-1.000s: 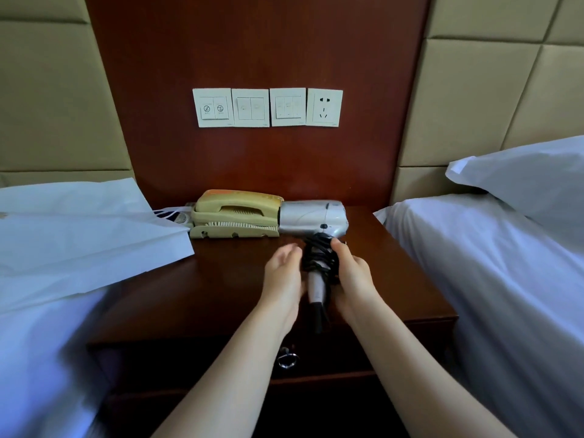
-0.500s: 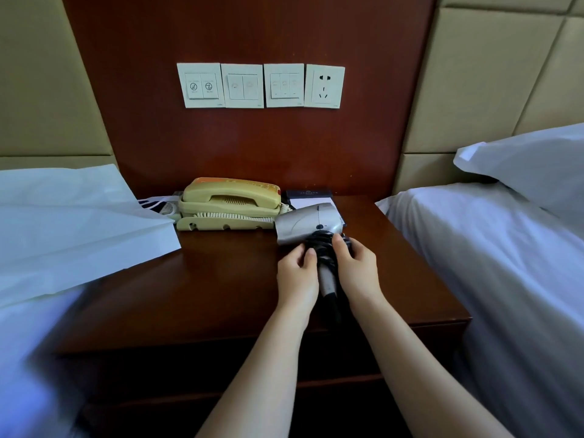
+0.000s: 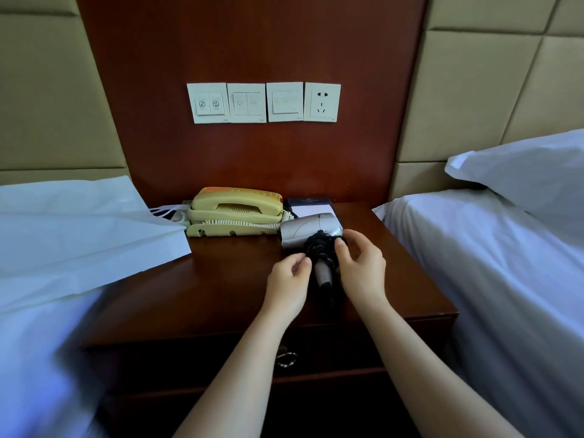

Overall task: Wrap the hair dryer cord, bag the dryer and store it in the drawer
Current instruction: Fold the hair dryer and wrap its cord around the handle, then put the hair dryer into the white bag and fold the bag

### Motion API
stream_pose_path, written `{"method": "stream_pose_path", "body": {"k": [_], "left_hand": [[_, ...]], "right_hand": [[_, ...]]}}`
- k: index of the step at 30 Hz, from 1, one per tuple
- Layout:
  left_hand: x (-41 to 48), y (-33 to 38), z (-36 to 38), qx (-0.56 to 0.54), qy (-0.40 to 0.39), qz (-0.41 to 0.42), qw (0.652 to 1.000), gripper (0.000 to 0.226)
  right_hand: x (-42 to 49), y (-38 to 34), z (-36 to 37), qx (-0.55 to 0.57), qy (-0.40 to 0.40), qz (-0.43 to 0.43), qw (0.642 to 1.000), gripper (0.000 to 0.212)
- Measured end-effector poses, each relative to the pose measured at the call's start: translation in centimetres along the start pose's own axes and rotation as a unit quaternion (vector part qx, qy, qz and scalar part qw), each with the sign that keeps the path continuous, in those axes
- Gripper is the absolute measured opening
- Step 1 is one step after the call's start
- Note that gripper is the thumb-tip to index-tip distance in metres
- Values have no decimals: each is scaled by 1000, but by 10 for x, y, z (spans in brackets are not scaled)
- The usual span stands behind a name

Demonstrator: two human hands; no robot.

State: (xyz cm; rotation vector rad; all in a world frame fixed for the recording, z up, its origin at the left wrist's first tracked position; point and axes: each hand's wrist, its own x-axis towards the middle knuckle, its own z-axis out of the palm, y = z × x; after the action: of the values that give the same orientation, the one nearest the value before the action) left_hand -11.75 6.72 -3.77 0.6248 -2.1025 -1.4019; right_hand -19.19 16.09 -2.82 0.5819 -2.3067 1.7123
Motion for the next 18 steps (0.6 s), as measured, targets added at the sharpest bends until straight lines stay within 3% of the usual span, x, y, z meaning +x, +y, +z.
{"method": "stream_pose_path", "body": {"k": [4,9,18], "left_hand": [[-17,18,-23,132,-57,68,987,32],[-54,33,-73,217,-111,81,967,26],[-83,22,-184,302,-67,48,950,21]], "right_hand": [[-17,-12,-15,-44,-17,-71,996,18],[-54,-29,-30,-67,-75,-119,988,14],[-74,-81,5,-107,-253,-132,953,17]]}}
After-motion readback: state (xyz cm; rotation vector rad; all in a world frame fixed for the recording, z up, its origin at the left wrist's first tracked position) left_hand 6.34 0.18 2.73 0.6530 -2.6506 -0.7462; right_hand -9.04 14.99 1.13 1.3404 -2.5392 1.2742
